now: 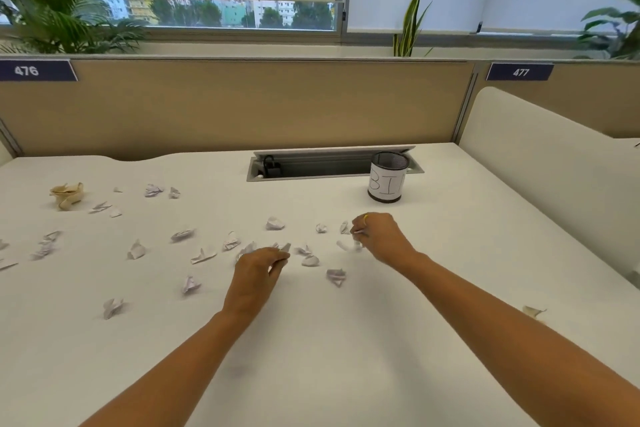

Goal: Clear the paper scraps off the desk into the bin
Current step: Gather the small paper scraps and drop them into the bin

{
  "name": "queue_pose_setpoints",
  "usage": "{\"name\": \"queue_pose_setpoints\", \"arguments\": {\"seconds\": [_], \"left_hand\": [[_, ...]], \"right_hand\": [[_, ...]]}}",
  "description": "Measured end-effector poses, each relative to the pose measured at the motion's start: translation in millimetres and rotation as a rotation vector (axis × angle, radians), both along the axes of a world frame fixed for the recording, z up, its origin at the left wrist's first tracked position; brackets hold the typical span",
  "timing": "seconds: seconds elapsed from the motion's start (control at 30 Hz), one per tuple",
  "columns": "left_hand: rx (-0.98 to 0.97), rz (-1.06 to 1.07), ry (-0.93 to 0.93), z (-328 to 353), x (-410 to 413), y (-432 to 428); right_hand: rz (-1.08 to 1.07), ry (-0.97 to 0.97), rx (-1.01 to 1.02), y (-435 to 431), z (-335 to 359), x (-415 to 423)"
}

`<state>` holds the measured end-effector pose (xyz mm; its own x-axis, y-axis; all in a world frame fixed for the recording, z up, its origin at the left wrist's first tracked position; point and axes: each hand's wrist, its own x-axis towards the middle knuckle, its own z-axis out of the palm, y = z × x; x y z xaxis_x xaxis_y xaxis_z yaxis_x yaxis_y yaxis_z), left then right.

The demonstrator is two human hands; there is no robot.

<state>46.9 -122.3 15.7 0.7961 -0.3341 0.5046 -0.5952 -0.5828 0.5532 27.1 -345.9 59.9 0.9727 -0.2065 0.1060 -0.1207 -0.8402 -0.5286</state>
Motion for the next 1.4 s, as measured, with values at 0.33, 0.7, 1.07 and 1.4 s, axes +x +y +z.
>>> {"name": "queue_pose_setpoints", "arguments": {"seconds": [0.33, 0.7, 1.07, 1.4], "left_hand": [[-0.033, -0.02, 0.108, 10, 60, -41], [-0.006, -0.037, 0.199, 32, 123, -89], [0.062, -0.174, 0.225, 75, 155, -193], [0.127, -0.265, 0.284, 94, 164, -261]], "right_hand": [[-0.233, -0.104, -0.037, -81, 51, 103], [-0.315, -0.096, 0.006, -116, 33, 148], [-0.537, -0.638, 0.271, -122, 4, 112], [-0.569, -0.56, 0.434, -108, -42, 84]]}}
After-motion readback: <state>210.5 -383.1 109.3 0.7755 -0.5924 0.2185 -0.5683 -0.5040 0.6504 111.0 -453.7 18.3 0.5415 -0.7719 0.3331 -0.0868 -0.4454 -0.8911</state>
